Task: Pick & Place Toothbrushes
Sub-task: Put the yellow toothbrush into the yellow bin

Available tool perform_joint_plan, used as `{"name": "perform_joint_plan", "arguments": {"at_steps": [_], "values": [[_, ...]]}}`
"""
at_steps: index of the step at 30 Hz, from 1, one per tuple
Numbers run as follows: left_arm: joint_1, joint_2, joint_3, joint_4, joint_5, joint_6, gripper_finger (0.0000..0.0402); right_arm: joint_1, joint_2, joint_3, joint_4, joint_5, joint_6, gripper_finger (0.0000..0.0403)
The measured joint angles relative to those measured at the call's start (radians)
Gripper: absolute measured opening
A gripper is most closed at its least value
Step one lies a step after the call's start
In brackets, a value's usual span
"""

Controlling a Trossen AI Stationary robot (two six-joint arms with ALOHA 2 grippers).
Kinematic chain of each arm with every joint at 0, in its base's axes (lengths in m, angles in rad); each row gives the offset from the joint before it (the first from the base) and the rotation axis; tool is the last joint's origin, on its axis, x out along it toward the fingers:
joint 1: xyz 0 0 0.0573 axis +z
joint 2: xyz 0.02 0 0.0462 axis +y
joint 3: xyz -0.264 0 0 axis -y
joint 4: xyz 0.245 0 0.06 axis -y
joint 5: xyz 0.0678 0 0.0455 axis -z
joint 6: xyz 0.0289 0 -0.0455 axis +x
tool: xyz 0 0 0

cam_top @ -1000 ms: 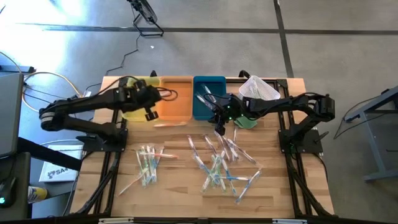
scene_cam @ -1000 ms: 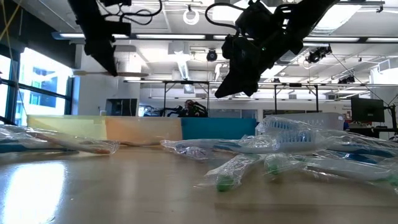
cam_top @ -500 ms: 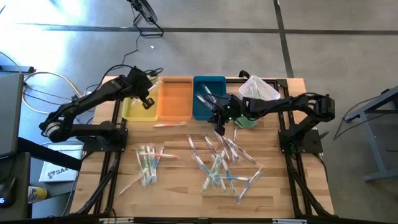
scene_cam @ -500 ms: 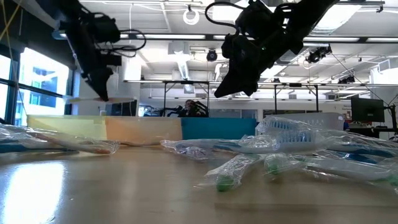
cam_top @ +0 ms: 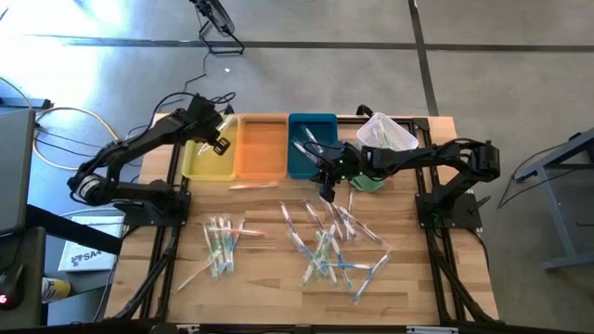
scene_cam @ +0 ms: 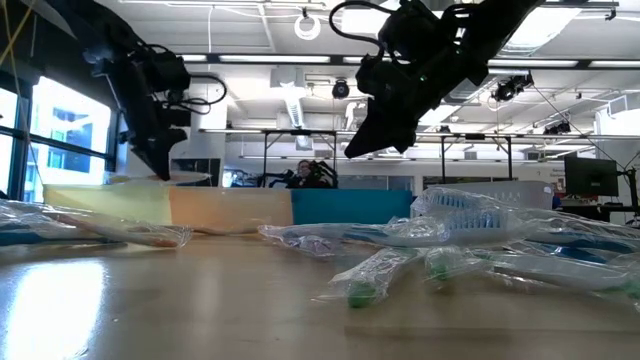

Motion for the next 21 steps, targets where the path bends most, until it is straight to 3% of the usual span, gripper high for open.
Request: {"name": "perform_joint_plan", "arguments": {"at_steps": [7, 15, 21], "values": [[0.0, 0.096, 0.0, -0.009, -0.012, -0.139, 0.0009, 0.0, 0.0, 0.0, 0.0, -0.009, 0.0, 0.0004], [0.0, 0.188, 0.0, -0.009, -0.015, -0.158, 0.001, 0.0, 0.0, 0.0, -0.001, -0.012, -0.004, 0.0004], [0.0, 0.201, 0.0, -0.006, 0.024, -0.161, 0.0049, 0.0, 0.0, 0.0, -0.001, -0.012, -0.026, 0.0004]]}}
